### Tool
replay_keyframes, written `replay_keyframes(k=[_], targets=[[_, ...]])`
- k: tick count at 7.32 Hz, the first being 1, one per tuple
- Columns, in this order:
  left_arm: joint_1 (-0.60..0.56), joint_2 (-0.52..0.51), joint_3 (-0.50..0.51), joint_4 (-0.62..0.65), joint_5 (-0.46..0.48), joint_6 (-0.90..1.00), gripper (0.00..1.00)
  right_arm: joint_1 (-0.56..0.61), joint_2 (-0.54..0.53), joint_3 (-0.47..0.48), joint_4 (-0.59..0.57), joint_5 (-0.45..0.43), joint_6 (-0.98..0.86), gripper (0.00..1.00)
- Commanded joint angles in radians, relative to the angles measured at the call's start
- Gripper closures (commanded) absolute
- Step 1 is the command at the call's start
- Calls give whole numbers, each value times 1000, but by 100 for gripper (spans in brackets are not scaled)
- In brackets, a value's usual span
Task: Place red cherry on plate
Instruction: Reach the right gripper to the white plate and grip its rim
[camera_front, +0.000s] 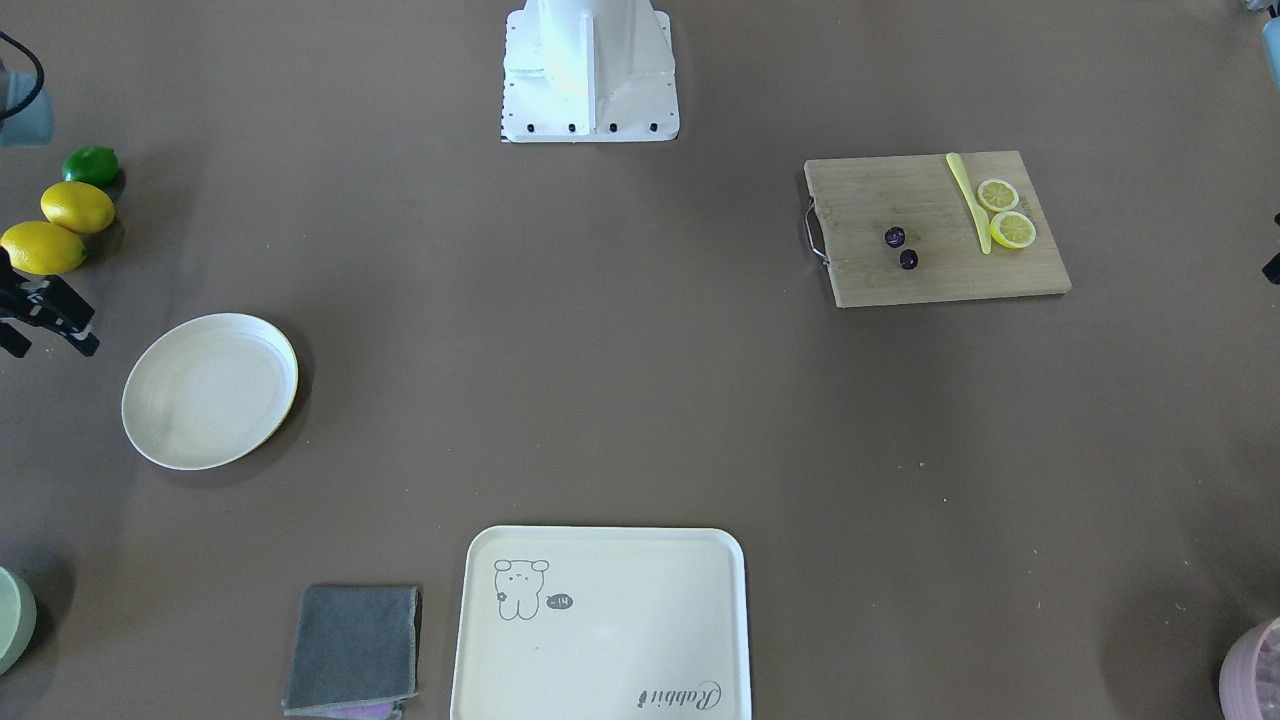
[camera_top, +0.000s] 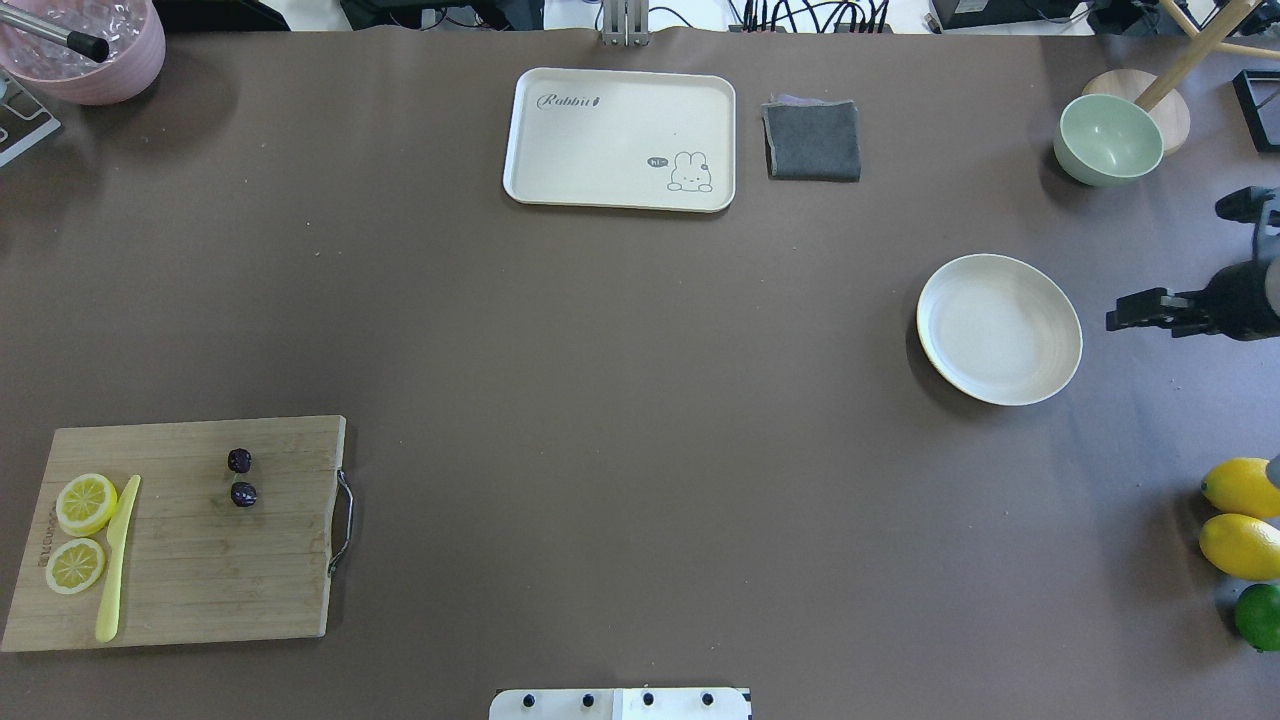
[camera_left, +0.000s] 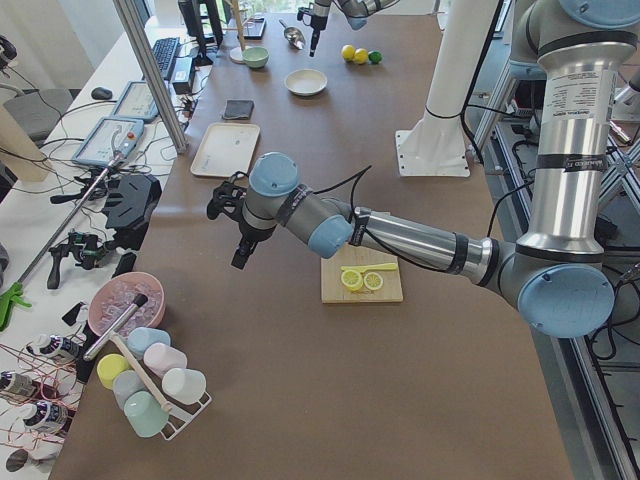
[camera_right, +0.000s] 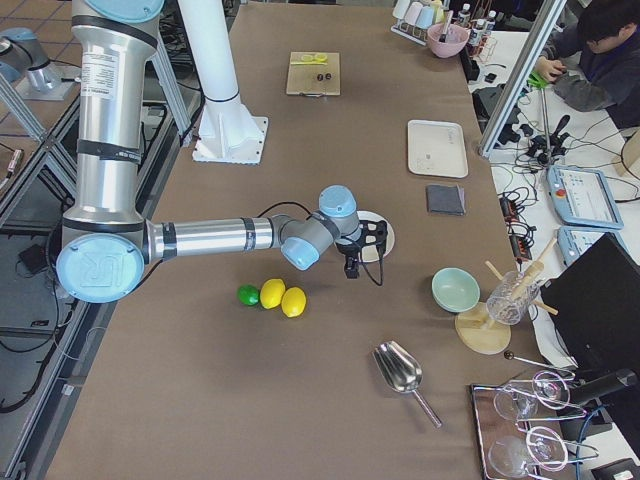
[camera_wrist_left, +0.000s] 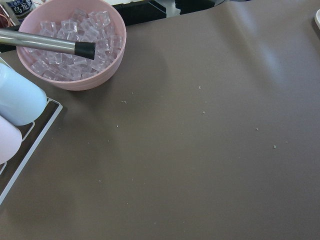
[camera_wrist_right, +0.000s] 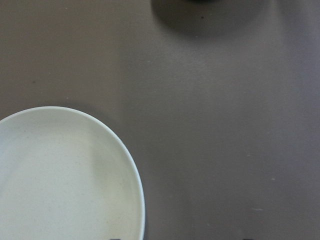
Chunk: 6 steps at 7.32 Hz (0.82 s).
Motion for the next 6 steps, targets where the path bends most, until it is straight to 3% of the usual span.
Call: replay_keyframes(k=[1,6], targets=[[2,0,4,-5,0,0,2,-114,52,-19,4,-94,87,28],[0,-1,5,-5,1,-6,2,-126,23,-31,21,-93,74,34]])
